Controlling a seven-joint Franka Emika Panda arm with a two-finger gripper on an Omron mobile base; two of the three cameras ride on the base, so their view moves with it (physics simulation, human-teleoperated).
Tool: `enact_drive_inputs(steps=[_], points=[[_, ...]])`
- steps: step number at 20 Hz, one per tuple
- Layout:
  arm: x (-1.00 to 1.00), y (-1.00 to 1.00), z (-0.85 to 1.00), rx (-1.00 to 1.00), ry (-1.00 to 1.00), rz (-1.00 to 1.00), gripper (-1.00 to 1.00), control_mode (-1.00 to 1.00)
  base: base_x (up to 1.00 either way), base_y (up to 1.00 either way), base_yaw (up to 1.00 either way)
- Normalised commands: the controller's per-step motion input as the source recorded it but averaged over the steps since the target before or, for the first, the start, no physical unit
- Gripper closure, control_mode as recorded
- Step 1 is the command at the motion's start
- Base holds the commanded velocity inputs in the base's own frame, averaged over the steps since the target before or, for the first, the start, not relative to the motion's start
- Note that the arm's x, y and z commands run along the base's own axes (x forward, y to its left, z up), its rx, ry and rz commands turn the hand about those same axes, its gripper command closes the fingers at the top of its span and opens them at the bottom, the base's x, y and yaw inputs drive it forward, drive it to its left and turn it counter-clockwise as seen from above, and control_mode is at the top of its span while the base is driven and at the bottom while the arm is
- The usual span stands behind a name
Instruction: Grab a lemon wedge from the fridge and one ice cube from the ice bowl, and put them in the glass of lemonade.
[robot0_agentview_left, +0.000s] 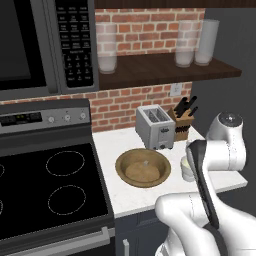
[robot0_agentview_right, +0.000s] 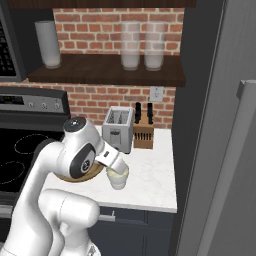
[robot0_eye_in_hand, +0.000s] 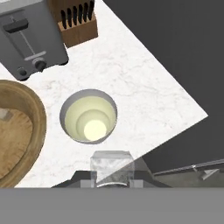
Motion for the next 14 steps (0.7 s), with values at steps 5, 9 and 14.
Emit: enact_drive_inputs(steps=[5,9,14], points=[[0.25,0.00,-0.15,0.00,0.00,0.00,1.00,-1.00,0.00,0.00,0.00],[0.23,0.00,-0.26,0.00,0.00,0.00,1.00,-1.00,0.00,0.00,0.00],[0.14,-0.01,-0.29,0.00,0.01,0.00,1.00,-1.00,0.00,0.00,0.00]])
